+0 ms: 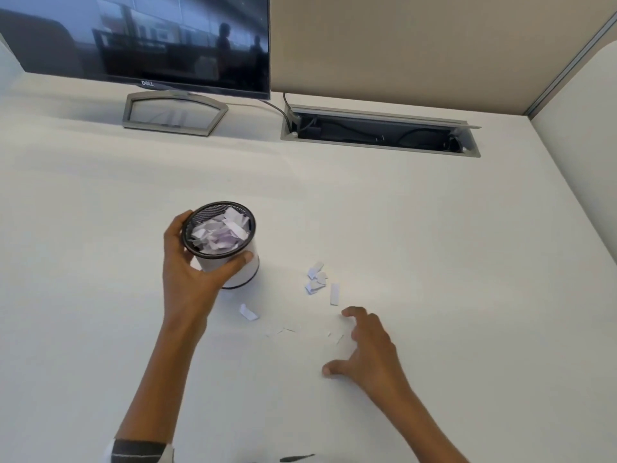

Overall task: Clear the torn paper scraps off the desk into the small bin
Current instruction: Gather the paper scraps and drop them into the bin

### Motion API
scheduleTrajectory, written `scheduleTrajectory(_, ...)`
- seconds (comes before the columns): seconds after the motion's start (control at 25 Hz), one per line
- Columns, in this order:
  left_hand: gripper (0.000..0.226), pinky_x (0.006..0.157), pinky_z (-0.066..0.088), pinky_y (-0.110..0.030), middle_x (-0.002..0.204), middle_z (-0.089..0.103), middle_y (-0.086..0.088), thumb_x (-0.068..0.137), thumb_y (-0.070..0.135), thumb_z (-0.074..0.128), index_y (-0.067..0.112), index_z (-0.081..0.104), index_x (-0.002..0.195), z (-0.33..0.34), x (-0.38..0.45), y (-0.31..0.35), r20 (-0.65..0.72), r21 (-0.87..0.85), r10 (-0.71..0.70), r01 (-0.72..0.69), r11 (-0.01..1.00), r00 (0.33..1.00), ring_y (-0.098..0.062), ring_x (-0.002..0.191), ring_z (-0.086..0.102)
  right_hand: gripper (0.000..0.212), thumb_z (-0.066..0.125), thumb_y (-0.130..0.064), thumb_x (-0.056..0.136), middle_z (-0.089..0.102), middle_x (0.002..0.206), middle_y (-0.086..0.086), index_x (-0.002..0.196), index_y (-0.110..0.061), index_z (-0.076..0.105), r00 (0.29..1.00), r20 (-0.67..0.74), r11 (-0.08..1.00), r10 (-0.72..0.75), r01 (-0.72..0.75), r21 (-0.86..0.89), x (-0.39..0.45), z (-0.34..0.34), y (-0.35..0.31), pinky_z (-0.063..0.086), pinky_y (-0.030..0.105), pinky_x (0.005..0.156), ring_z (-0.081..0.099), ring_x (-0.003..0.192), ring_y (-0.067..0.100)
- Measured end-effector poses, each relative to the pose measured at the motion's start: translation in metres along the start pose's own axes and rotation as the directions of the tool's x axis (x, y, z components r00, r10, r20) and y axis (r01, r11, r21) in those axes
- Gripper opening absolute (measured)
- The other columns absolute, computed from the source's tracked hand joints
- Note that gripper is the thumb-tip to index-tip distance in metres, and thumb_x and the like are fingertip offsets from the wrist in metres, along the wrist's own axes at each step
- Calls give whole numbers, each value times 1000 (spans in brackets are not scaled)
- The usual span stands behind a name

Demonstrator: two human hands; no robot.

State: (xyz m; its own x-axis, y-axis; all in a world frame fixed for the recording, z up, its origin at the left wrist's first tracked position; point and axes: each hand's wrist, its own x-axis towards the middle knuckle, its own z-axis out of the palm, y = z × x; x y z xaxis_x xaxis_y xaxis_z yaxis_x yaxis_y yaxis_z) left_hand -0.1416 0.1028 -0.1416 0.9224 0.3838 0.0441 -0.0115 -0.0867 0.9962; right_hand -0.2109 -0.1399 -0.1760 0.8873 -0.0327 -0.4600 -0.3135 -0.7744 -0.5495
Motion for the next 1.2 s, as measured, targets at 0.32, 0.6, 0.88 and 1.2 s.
scheduleTrajectory(0.32, 86, 86, 52, -19, 123, 55, 20, 53, 13, 86, 35, 44, 124, -16, 28, -4, -73, -42, -27, 24, 999, 997, 3, 109, 59, 39, 77, -10, 72, 51, 98, 3, 107, -17, 62, 983, -4, 937, -185, 178, 299, 28, 30, -45, 44, 11, 68, 55, 64, 6)
scheduleTrajectory(0.6, 92, 96, 51, -37, 120, 58, 12, 46, 26, 90, 31, 42, 124, 16, 50, -7, 72, 102, -11, 4, 995, 997, -10, 111, 59, 28, 65, -29, 82, 38, 98, -3, 108, -20, 59, 924, 34, 920, -381, 383, -86, 26, 45, -69, 45, 31, 72, 50, 92, 19)
scheduleTrajectory(0.88, 94, 90, 49, -23, 111, 57, 19, 48, 30, 91, 32, 38, 125, 45, 53, -25, 144, 203, -31, 1, 979, 989, -7, 104, 58, 22, 47, 0, 86, 59, 98, 9, 94, -7, 66, 914, -8, 909, -406, 402, -111, 33, 40, -61, 47, 35, 72, 58, 86, 24)
scheduleTrajectory(1.2, 111, 93, 42, -24, 129, 46, 10, 59, 18, 89, 25, 21, 146, 33, 57, -33, 200, 274, -134, 76, 959, 971, -10, 115, 49, 21, 47, 7, 77, 65, 77, 3, 84, -9, 60, 935, -64, 932, -348, 353, 83, 42, 41, -55, 47, 29, 66, 59, 71, 19)
